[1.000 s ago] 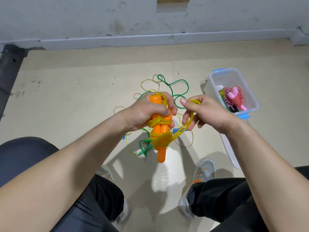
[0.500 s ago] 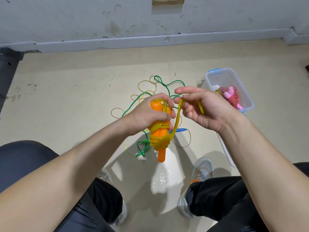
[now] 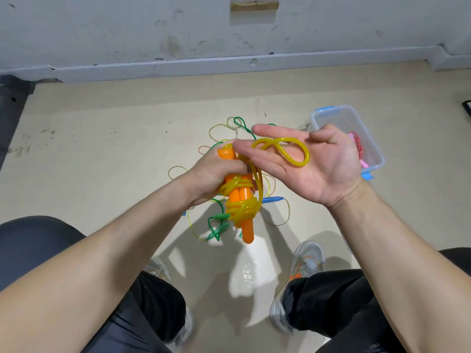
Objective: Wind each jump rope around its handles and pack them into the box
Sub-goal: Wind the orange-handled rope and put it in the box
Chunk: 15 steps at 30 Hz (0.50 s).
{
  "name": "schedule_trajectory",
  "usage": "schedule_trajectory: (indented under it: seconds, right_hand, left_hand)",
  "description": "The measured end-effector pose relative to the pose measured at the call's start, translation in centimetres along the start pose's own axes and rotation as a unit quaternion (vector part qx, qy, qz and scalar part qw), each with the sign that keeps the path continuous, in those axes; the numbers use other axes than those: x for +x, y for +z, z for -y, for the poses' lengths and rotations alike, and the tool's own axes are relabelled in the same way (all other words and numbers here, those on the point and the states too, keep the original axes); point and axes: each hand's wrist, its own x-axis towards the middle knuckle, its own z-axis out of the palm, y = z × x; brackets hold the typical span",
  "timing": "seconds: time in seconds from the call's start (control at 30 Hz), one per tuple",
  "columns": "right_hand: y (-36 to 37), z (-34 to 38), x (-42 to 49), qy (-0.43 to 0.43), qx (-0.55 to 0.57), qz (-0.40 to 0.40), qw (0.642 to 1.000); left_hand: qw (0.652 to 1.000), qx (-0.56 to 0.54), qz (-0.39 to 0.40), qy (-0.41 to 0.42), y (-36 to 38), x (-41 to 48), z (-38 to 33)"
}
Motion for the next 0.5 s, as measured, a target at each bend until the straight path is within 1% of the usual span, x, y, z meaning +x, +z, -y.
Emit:
schedule_trajectory:
  seconds: [0.1,0.2,0.27,0.37,0.43,0.5]
  right_hand:
    - [0.8,0.1,0.3,-0.037,0.001,0.043,0.998]
    - [2.4,-0.3,0.6,-0.081,-0.038,0.058,0.994]
    - [3.0,-0.8,0.6,-0.106,-0.098,0.032,0.989]
    - [3.6,-1.7,0.6,-0.126,-0.211,-0.020,0.969]
    - [3.8,-2.0,0.8,-0.120,-0.271,-0.023,0.955]
    - [3.9,-2.3,0.8,-0.105,-0.311,-0.002,0.945]
  left_hand:
    - [0.997,-0.080,-0.014,-0.009,-0.1,0.0,-0.3]
    - [0.990,-0.130,-0.043,-0.033,-0.3,0.3,0.2]
    - [0.985,-0.152,-0.050,-0.058,-0.4,0.5,0.6]
    - [0.984,-0.155,-0.040,-0.083,-0.5,0.5,0.7]
    - [0.983,-0.158,-0.033,-0.084,-0.6,0.5,0.6]
    - [0.984,-0.157,-0.005,-0.079,-0.5,0.3,0.4]
